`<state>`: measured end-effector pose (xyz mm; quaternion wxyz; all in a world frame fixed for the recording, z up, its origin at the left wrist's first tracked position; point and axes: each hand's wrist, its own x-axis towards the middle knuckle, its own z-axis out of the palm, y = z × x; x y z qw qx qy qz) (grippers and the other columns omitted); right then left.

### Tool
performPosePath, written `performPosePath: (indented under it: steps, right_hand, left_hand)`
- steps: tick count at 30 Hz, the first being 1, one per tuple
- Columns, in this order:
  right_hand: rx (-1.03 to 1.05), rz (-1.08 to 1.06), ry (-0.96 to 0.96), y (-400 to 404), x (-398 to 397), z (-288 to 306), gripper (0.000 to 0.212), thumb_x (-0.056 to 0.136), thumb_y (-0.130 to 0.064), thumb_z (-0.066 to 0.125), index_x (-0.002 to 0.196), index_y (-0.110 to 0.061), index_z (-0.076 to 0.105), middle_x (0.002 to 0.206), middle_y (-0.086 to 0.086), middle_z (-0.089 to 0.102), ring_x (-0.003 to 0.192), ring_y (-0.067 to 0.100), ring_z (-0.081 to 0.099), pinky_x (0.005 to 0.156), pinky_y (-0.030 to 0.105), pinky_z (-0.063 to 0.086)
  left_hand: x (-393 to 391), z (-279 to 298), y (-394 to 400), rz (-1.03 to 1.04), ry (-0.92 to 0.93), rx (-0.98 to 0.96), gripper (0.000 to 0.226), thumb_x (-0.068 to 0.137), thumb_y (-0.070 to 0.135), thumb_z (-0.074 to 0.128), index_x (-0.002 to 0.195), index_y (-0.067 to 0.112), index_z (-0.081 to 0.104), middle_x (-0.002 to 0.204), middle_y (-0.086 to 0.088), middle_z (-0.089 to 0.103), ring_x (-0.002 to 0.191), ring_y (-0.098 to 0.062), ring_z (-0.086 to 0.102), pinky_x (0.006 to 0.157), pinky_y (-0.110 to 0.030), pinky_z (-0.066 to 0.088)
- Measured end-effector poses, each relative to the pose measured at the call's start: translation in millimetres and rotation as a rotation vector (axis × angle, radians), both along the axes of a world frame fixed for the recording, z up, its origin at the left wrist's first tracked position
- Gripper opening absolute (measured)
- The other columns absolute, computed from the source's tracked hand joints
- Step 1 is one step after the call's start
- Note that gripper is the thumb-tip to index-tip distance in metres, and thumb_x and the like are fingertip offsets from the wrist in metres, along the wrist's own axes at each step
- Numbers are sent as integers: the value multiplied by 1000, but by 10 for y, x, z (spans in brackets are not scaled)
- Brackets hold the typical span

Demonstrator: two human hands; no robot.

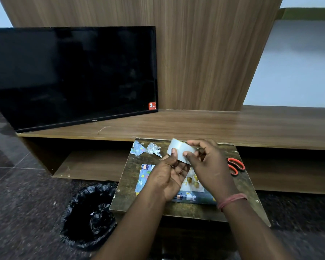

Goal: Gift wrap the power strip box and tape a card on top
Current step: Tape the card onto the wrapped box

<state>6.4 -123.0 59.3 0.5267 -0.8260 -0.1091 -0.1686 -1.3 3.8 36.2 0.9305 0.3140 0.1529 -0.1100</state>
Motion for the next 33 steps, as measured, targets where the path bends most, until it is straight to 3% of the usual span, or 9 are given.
performPosePath:
  steps: [3, 7, 11, 14, 19, 22, 25, 30, 33]
  right_hand:
    - [0, -67, -38, 43, 45, -22, 18, 85, -20, 78, 103, -22, 74, 96, -9, 59, 76, 7, 59, 73, 23, 52]
    - [152, -44, 104, 45, 122, -42, 13, 86, -24, 76, 96, -30, 72, 95, -5, 67, 80, 19, 69, 71, 40, 60]
    - [183, 28, 217, 3, 172, 14, 26, 93, -13, 69, 113, -30, 67, 101, -6, 68, 79, 10, 66, 77, 33, 58]
    - [207, 104, 305, -53, 150, 75, 13, 96, -10, 65, 102, -18, 74, 84, -8, 72, 61, 1, 62, 63, 26, 55]
    - [329, 94, 299, -95, 140, 122, 6, 92, -4, 69, 91, -7, 74, 68, 4, 69, 55, 7, 60, 55, 22, 53]
    - [291, 72, 312, -99, 148, 126, 4, 92, -6, 70, 90, -8, 73, 70, 7, 71, 56, 10, 64, 59, 29, 59]
    - [234, 59, 308, -111, 153, 107, 4, 92, -8, 70, 89, -11, 72, 72, 10, 73, 58, 12, 68, 64, 41, 60]
    - [309, 23, 288, -84, 143, 95, 5, 90, -8, 73, 93, -11, 71, 72, 2, 73, 58, 12, 69, 56, 24, 57]
    - [267, 66, 304, -72, 149, 71, 15, 91, -5, 71, 90, -20, 73, 76, 1, 72, 60, 12, 70, 60, 24, 58]
  left_hand:
    - [21, -9, -36, 4, -8, 32, 26, 101, 24, 59, 119, 6, 64, 118, -18, 73, 103, -23, 73, 102, -35, 52]
    - [52, -15, -39, 32, -29, 73, 25, 100, 21, 60, 123, 9, 63, 107, -10, 75, 96, -19, 70, 114, -41, 44]
    - [55, 2, -21, 43, -46, 134, 27, 100, 19, 61, 125, 9, 61, 104, -9, 75, 88, -15, 72, 102, -34, 52]
    - [71, -4, 5, 34, -71, 208, 17, 101, 18, 59, 115, 12, 65, 97, -6, 77, 84, -14, 73, 89, -29, 57]
    - [80, -7, 33, 42, -91, 299, 29, 97, 20, 64, 124, 11, 66, 110, -10, 75, 106, -24, 66, 107, -40, 48]
    - [75, -20, 16, 53, -95, 326, 29, 97, 19, 65, 124, 10, 67, 113, -11, 75, 110, -26, 64, 109, -41, 48]
    - [66, -35, 6, 68, -114, 359, 24, 96, 19, 66, 118, 10, 70, 110, -8, 75, 108, -24, 64, 104, -37, 50]
    - [37, 7, -29, 103, -110, 316, 17, 94, 18, 70, 109, 11, 69, 97, -5, 76, 88, -15, 70, 101, -35, 51]
    - [29, 11, -31, 106, -86, 259, 18, 94, 19, 70, 109, 11, 66, 94, -6, 76, 81, -13, 71, 98, -34, 52]
